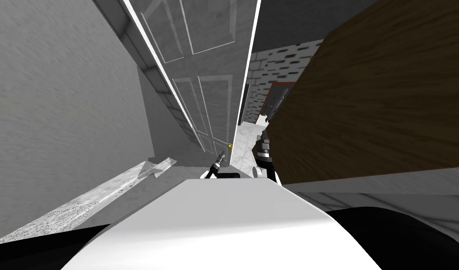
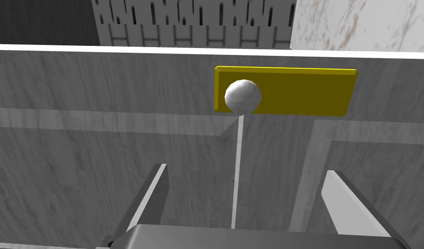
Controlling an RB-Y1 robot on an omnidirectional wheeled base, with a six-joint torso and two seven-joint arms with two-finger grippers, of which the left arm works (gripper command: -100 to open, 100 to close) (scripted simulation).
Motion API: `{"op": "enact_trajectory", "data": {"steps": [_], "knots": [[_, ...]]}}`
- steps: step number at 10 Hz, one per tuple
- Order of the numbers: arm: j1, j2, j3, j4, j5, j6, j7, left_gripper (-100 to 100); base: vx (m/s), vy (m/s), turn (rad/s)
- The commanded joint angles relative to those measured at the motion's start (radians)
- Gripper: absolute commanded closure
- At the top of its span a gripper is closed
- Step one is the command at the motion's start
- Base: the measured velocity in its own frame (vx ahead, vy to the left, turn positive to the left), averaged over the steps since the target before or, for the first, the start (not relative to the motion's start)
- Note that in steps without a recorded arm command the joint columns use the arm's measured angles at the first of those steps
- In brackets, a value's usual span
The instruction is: Push the door open
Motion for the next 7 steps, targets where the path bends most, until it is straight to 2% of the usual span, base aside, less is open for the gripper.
{"op": "enact_trajectory", "data": {"steps": [1, 7], "knots": [[-0.004, -0.002, 0.005, 0.007, 0.001, -0.002, -0.003, -100, 0.158, -0.069, -0.033], [-0.018, -0.022, 0.024, 0.036, 0.004, -0.009, -0.009, -100, 0.182, -0.091, -0.028]]}}
